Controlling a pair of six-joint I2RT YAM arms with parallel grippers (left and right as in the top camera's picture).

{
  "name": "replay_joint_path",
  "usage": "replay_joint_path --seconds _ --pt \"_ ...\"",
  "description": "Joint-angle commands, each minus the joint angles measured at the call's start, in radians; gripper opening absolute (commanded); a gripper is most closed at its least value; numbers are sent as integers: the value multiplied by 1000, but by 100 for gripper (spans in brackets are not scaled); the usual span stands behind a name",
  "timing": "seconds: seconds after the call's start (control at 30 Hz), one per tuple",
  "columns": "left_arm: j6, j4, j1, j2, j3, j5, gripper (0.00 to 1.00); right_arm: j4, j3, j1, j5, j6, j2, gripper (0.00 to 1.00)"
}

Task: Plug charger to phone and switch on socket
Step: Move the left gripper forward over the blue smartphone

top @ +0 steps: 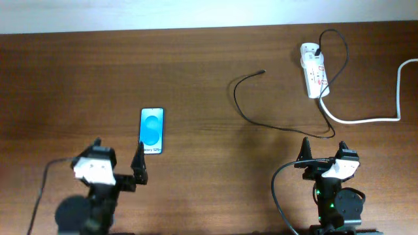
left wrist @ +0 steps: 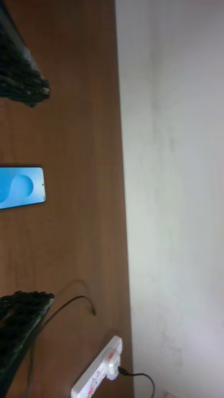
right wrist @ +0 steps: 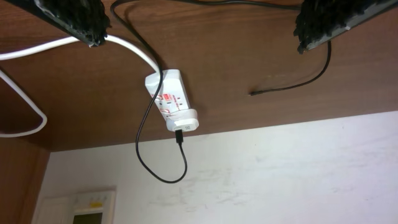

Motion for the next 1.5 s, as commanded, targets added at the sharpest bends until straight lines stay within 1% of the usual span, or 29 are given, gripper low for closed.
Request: replay_joint_path --seconds 0.0,0.1,0.2,0.33,0.47,0.53,0.63,0.7,0.93,1.0,1.1,1.2,1.47 --pt "12 -69 5 181 140 30 99 -1 -10 -6 2 2 -9 98" --pt "12 -184 5 339 271 30 99 -1 -10 -5 2 3 -9 99" --pt "12 -266 5 456 365 29 99 -1 -10 -5 2 2 -9 98" --pt "12 -427 5 666 534 34 99 0 -10 -5 2 3 -9 98" --pt "12 -528 5 837 637 55 99 -1 -10 -5 2 3 -9 98" --pt "12 -529 5 914 648 93 99 -1 -10 -6 2 2 -9 98" --pt "12 -529 5 1006 648 93 99 0 -10 -5 2 3 -9 98" --pt "12 -529 5 1107 648 93 99 0 -10 -5 2 2 -9 98" --pt "21 -509 5 1288 648 84 99 -1 -10 -5 2 2 -9 98" --pt "23 -488 5 1317 648 60 99 -1 -10 -5 2 3 -9 98" --pt "23 -452 5 1347 648 -33 99 -1 -10 -5 2 3 -9 98" --pt "23 -420 5 1369 648 -72 99 -1 -10 -5 2 3 -9 98" --pt "23 -348 2 1413 648 -72 99 -1 -10 -5 2 3 -9 98"
